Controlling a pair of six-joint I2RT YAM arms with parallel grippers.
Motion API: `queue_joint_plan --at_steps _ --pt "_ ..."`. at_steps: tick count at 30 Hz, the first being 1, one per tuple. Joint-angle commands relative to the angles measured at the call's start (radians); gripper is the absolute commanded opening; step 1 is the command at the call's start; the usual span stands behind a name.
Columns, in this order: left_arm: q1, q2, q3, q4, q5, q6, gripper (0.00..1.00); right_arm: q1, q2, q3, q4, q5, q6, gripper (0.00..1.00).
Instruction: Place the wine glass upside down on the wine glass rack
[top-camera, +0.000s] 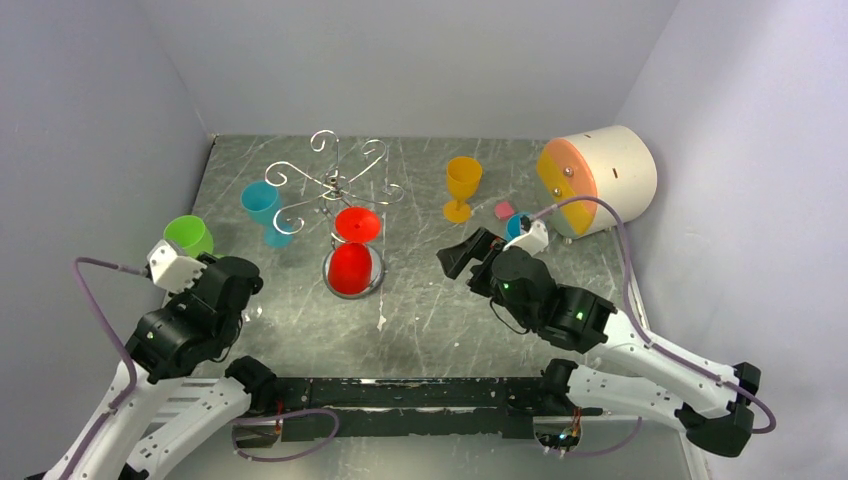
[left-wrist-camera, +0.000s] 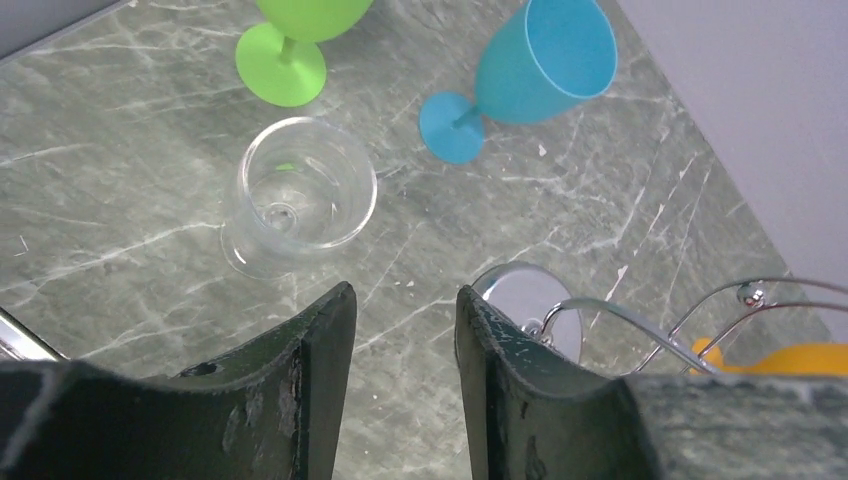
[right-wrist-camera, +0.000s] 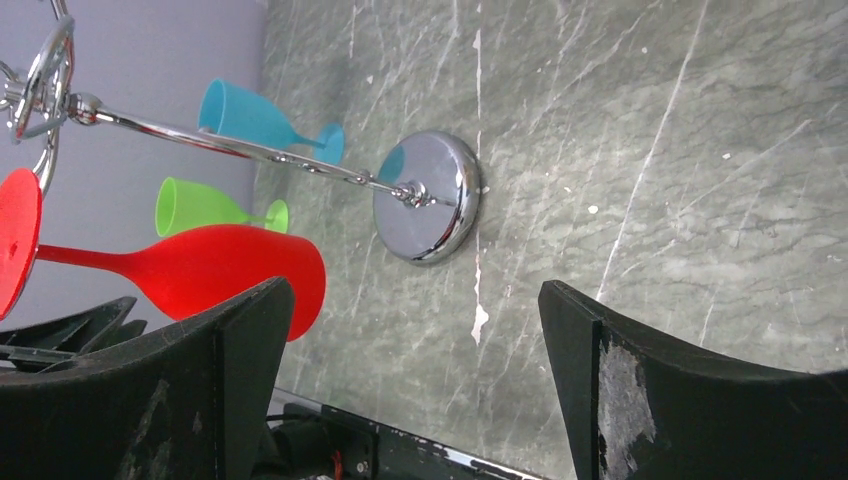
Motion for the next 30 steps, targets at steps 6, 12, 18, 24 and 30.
queue_joint_plan --at_steps 6,12,18,24,30 --pt "-0.004 0.078 0.042 -0.167 -0.110 -0.193 0.47 -0.003 -0.066 -0.044 0.002 0.052 0.007 0.96" --pt "-0.004 0.052 0.013 -0.081 -0.144 -0.070 0.54 -0.004 -0.067 -0.036 -0.021 0.043 0.013 0.96" --pt "-0.004 0.083 -0.003 -0.141 -0.145 -0.150 0.57 -0.004 -0.073 -0.049 -0.019 0.045 0.019 0.96" --pt "-0.004 0.120 0.003 -0.162 -0.183 -0.191 0.50 -0.003 -0.082 -0.064 -0.008 0.044 0.012 0.96" --pt "-0.003 0.171 -0.015 -0.153 -0.178 -0.195 0.46 -0.004 -0.082 -0.065 -0.012 0.049 0.014 0.96"
